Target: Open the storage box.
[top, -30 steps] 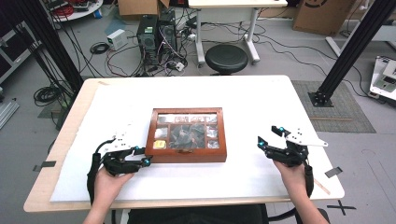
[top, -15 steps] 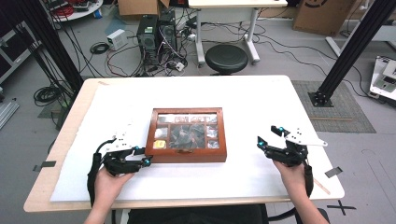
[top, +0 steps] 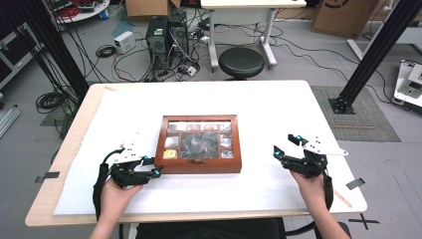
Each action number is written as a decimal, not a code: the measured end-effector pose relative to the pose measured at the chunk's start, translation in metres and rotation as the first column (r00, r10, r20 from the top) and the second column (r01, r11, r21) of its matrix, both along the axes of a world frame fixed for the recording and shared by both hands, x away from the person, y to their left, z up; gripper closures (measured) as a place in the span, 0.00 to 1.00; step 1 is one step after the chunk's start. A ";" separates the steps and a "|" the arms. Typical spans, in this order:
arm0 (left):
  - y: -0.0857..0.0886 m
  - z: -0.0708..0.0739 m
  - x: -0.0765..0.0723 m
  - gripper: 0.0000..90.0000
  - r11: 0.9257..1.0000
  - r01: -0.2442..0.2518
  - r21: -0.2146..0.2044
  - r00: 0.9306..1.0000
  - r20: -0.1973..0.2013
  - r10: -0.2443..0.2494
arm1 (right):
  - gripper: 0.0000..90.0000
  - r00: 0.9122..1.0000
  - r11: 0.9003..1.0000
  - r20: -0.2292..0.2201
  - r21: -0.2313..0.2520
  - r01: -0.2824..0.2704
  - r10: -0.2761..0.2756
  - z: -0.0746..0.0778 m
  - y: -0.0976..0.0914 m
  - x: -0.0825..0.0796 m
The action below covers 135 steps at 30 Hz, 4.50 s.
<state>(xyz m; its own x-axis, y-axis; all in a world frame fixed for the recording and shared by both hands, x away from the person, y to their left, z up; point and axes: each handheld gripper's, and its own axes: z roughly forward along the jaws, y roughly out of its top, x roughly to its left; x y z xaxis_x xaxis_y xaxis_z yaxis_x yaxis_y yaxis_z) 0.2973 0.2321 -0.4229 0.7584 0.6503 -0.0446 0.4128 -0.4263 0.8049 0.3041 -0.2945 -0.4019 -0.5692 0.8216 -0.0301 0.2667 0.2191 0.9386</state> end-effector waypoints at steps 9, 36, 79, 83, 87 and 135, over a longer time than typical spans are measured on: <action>-0.007 0.001 0.000 0.55 0.998 -0.006 0.069 1.000 0.001 0.006 | 0.34 1.000 1.000 -0.001 0.000 -0.004 0.004 0.000 0.000 0.000; -0.005 0.018 -0.010 0.65 0.995 -0.090 -0.050 0.990 0.103 0.095 | 0.34 1.000 1.000 0.004 -0.002 -0.004 0.004 0.000 0.001 0.000; -0.014 0.056 0.004 0.58 0.987 -0.138 -0.078 0.964 0.220 0.152 | 0.34 1.000 1.000 0.004 0.004 -0.005 0.005 0.000 0.002 0.000; -0.014 0.062 0.008 0.58 0.986 -0.136 -0.091 0.965 0.214 0.153 | 0.34 1.000 1.000 0.006 0.002 -0.006 0.006 0.000 0.003 0.000; -0.014 0.068 0.012 0.59 0.986 -0.135 -0.097 0.965 0.212 0.153 | 0.34 1.000 1.000 0.006 0.002 -0.007 0.007 0.000 0.003 0.000; -0.016 0.118 0.064 0.64 0.965 -0.206 -0.163 0.947 0.217 0.239 | 0.34 1.000 1.000 0.006 0.002 -0.018 0.018 0.000 0.002 0.001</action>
<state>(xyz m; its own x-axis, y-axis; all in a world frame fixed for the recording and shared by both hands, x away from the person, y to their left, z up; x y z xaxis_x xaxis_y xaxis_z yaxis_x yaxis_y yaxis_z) 0.3609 0.2160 -0.3047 0.5951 0.8035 0.0155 0.2787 -0.2244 0.9338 0.3048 -0.2921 -0.4018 -0.5836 0.8114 -0.0316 0.2569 0.2215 0.9407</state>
